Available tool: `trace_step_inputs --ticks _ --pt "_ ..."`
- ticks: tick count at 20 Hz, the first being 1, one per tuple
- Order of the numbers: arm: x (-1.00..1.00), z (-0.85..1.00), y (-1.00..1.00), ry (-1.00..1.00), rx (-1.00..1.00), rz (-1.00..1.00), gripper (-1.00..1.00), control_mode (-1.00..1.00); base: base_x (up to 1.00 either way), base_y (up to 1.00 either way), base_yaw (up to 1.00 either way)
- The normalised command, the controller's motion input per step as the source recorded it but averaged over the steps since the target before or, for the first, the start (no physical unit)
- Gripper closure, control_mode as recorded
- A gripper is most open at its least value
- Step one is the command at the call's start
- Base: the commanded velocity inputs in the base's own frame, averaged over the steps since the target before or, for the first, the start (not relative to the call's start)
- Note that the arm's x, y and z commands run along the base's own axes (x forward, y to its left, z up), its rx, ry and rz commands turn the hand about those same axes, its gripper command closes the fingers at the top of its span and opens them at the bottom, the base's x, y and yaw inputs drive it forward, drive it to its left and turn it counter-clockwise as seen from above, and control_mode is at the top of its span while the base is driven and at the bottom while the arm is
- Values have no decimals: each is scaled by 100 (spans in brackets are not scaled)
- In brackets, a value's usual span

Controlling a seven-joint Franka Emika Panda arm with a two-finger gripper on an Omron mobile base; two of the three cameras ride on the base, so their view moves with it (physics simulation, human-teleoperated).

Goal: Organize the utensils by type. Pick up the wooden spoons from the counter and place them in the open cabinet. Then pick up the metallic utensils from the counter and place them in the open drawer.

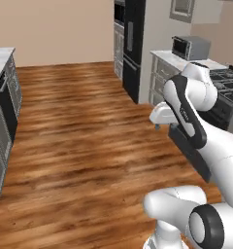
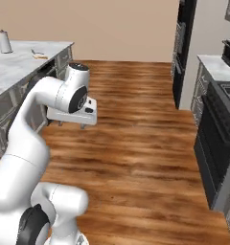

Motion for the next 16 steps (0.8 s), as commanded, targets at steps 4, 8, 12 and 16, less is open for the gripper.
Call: trace_step_inputs --ticks 4,8,12,16 --pt "0 0 0 0 0 0 -100 100 59 37 51" --pt "0 0 0 0 0 0 -100 100 85 26 42" --pt "0 0 0 0 0 0 -100 100 100 13 28" --pt "0 0 0 0 0 0 -100 100 100 1 6"
